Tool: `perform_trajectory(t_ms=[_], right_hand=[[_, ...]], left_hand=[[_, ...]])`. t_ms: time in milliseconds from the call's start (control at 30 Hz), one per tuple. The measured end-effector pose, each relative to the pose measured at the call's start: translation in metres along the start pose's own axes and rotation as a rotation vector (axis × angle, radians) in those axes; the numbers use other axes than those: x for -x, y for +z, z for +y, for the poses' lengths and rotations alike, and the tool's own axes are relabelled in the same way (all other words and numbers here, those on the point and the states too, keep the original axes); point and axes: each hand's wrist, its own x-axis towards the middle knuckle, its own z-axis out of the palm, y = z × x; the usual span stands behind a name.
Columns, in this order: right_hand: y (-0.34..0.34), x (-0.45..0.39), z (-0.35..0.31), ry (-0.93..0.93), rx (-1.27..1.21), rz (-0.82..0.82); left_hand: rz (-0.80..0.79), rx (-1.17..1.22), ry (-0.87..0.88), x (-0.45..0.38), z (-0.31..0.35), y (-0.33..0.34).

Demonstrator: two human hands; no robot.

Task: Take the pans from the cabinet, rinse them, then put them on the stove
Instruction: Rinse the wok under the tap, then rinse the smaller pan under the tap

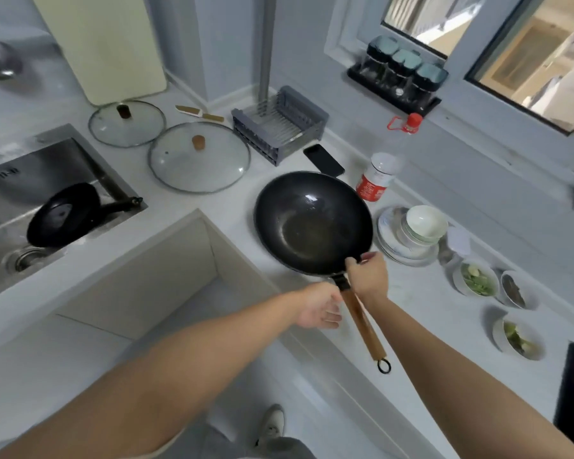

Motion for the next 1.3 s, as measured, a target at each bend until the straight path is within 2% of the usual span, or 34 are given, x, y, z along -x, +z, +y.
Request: perform_trajectory(t_ms=[33,100,233,367,467,567,667,700,833,967,1100,1233,1300], right_hand=[[0.005,0.001,-0.016,-0.067,-0.026,0.046],[0.029,0.006,-0.064,-0.203,-0.032,0.017],[0.121,0.029,-0.166,-0.441,0.057,-0.172],[0.227,0.069,-0.246,-0.539,0.143,-0.409],[0.298,0.089,-0.29,-0.643,0.364,-0.612],[0.359,0.093,-0.327,-0.796,0.651,-0.731],[0.442,0.077,-0.365,-0.915,0.816,-0.848],[0.449,0.075,-0.367,-0.942,0.853,-0.86],[0.522,0.056,-0.374,-0.939,1.061,-1.035],[0.547,0.062,-0.385,-0.972,1.311,-1.192],[0.565,0.09,-0.438,-0.84,1.12,-1.359],[0.555,0.129,-0.495,-0.485,1.014,-1.491],[0.554,0.139,-0.51,-0.529,1.026,-1.521]], left_hand=[[0.011,0.019,0.022,0.005,0.007,-0.016],[0.051,0.061,0.086,0.027,0.029,-0.059],[0.211,0.19,0.241,0.081,0.063,-0.175],[0.457,0.357,0.332,0.132,0.075,-0.297],[0.602,0.512,0.338,0.163,0.072,-0.373],[0.684,0.653,0.332,0.18,0.07,-0.43],[0.769,0.811,0.325,0.175,0.079,-0.494],[0.782,0.844,0.322,0.175,0.079,-0.5],[0.836,1.017,0.317,0.169,0.089,-0.545],[0.868,1.105,0.259,0.164,0.092,-0.575],[0.712,1.105,0.227,0.159,0.104,-0.588],[0.529,1.304,0.364,0.178,0.126,-0.601],[0.482,1.382,0.435,0.196,0.131,-0.61]])
